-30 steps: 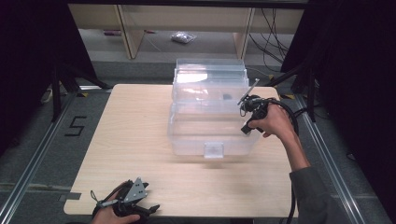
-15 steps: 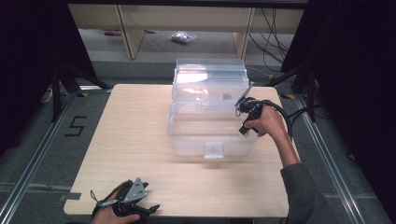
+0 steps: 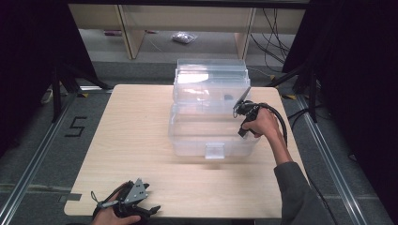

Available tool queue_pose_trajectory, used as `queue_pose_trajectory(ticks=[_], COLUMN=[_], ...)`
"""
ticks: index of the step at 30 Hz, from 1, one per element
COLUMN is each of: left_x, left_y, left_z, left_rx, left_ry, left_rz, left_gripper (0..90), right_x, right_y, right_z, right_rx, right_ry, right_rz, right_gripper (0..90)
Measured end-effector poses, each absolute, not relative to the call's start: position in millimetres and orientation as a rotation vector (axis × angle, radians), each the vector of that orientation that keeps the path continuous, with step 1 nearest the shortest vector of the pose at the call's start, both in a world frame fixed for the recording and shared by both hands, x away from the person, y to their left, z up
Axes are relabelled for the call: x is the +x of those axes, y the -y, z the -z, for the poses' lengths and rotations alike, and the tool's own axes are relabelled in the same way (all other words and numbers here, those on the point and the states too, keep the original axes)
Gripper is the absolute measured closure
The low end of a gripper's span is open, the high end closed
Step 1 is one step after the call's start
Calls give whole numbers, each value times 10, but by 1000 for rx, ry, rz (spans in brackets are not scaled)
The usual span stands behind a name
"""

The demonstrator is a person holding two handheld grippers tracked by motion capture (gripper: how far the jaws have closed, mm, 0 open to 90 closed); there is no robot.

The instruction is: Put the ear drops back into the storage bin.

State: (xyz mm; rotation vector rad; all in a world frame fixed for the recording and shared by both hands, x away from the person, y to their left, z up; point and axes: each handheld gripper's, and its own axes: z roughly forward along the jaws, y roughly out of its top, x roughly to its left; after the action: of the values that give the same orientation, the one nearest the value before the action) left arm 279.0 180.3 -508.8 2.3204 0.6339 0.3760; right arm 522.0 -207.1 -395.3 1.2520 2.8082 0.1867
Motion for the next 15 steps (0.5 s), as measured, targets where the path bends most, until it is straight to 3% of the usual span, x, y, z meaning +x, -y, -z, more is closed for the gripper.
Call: queue_pose_trajectory(ticks=[15], left_x=[2778], left_y=[-1794], left_z=[5094], left_rx=[2312], left_ry=[-650], left_rz=[-358], left_gripper=[168], right_x=[5250], right_y=[2113], right_z=[4091], right_rx=[1277], right_ry=[-2811], right_rz=[-195], right_gripper=[602])
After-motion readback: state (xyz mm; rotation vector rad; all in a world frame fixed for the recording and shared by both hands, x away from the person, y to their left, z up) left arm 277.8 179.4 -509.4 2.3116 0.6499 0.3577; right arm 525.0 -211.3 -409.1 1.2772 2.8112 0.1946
